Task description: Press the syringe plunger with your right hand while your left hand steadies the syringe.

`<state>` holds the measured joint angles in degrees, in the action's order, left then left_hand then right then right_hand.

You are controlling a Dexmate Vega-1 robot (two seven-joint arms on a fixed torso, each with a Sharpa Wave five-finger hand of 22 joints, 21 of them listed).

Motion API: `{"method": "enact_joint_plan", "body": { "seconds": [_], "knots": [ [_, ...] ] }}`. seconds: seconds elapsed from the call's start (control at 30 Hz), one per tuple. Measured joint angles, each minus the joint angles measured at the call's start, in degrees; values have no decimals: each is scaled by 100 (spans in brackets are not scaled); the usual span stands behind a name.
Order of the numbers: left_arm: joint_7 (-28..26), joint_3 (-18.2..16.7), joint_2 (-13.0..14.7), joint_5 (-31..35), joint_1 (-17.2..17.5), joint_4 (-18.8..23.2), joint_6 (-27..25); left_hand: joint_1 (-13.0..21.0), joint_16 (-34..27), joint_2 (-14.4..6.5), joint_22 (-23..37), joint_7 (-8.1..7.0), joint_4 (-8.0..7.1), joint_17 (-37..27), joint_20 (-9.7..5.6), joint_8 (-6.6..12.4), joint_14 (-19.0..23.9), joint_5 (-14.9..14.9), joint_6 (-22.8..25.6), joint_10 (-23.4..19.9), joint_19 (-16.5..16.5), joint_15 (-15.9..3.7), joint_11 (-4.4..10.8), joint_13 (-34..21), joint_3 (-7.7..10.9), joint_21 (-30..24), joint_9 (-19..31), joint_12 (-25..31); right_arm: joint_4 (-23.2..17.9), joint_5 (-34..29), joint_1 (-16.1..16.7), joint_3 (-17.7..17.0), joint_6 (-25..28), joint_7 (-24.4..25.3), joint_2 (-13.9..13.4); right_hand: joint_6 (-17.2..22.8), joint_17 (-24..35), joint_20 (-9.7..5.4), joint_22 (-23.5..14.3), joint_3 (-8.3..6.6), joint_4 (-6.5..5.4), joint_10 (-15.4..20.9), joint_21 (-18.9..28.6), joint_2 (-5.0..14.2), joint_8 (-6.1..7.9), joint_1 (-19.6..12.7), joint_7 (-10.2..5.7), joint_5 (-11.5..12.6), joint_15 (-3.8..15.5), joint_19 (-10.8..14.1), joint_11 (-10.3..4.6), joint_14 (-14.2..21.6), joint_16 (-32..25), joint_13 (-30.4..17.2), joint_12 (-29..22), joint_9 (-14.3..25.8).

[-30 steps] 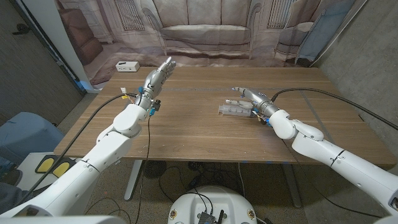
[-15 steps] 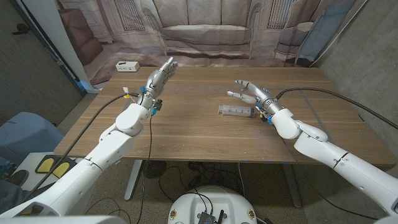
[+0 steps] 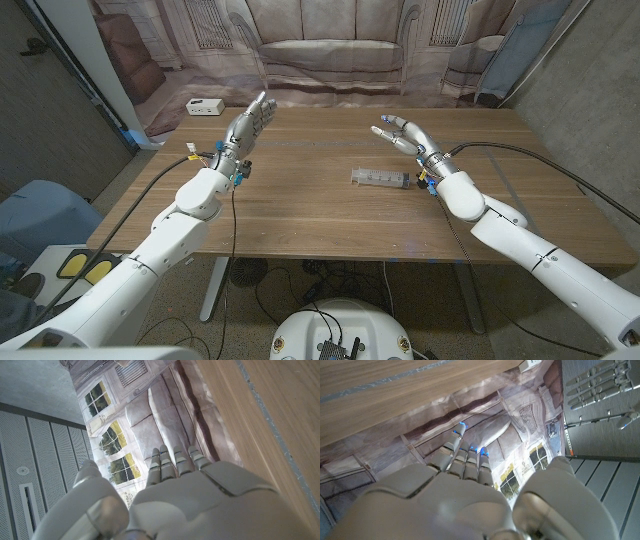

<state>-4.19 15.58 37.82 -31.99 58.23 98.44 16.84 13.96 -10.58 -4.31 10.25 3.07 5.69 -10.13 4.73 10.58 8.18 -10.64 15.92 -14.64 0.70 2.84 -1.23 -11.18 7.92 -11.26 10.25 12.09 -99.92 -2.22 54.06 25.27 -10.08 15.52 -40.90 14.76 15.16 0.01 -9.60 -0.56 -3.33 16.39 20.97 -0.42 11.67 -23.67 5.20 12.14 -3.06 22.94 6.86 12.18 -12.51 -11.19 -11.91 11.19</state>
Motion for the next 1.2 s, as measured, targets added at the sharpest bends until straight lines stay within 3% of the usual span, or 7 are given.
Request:
{"method": "enact_joint_plan", "body": {
  "seconds": [0.33, 0.37, 0.53, 0.6, 0.7, 0.77, 1.2],
  "knots": [
    [111, -68, -21, -173, 63, -83, 188, 0, 0, 0, 0, 0, 0, 0, -25, 0, 0, 0, 0, 0, 26, 0, 0, 0, 0, 0, 0, 0, 147, 568, 86, -239, -326, -143, 162, 9, -27, 0, 0, 24, -24, 31, -58, -27, 0, 24, -9, 0, -1, 0, 31, -2, 7, 0, 0, 0],
    [135, -84, -44, -192, 68, -127, 198, 0, 0, 0, 0, 0, 0, 0, -25, 0, 0, 0, 0, 0, 26, 0, 0, 0, 0, 0, 0, 0, 185, 1011, 91, -262, -578, -342, 183, 8, -27, 0, 0, 24, -24, 31, -64, -28, 0, 25, -8, 0, -3, 0, 31, -4, 24, 0, 0, 1],
    [256, -85, -32, -264, 25, -157, 200, 0, 0, 0, 0, 0, 0, -1, -28, 0, 0, 0, 1, 0, 23, 0, 0, 0, 0, 0, 0, 0, 388, 1435, 94, -336, -776, -588, 287, -39, -53, -1, -1, 24, -24, -2, -109, -10, -16, 53, 35, 0, -45, -43, 54, -46, 27, -1, 26, 1],
    [286, -86, -6, -279, -14, -177, 201, 0, 0, 0, 0, 0, 0, -1, -87, 0, 0, 0, 1, 0, -23, 0, 1, 0, 0, 0, -5, 0, 455, 1706, 91, -346, -914, -764, 316, -185, -67, -12, -1, 31, -18, -88, -171, -10, -70, 53, 53, 0, -51, -97, 42, -123, 78, -1, 51, -1],
    [372, -91, 13, -321, -50, -208, 201, 0, 0, 0, -10, 14, 0, -1, -365, 0, 0, 0, -12, -11, 42, 0, -57, 0, 0, 0, -14, 0, 682, 2064, 41, -367, -1128, -1028, 426, -462, -104, -10, -1, 60, 11, -275, -294, -10, -137, 53, 126, 0, -79, -221, 60, -310, 130, -1, 112, -29],
    [432, -96, 20, -355, -72, -236, 210, 0, 0, 0, -13, 65, 0, -1, -457, 0, 0, 0, -18, -28, 108, 1, -90, 0, 0, -28, -14, 0, 766, 2193, 21, -368, -1211, -1126, 467, -570, -124, 2, -1, 82, 34, -357, -357, -42, -153, 85, 157, 0, -101, -295, 84, -398, 138, -1, 134, -30],
    [869, -96, 100, -568, -332, -568, 232, 0, 0, 0, -13, 61, 0, -1, -360, -21, -57, 0, -142, 94, 95, 12, -112, 0, 0, -50, -14, -23, 1125, 2977, -47, -431, -1488, -1588, 675, -40, -159, -10, -15, 206, -1, -376, -664, -173, 66, 238, 65, 0, -88, -648, 73, -563, 143, -2, 65, -29]
  ]
}}
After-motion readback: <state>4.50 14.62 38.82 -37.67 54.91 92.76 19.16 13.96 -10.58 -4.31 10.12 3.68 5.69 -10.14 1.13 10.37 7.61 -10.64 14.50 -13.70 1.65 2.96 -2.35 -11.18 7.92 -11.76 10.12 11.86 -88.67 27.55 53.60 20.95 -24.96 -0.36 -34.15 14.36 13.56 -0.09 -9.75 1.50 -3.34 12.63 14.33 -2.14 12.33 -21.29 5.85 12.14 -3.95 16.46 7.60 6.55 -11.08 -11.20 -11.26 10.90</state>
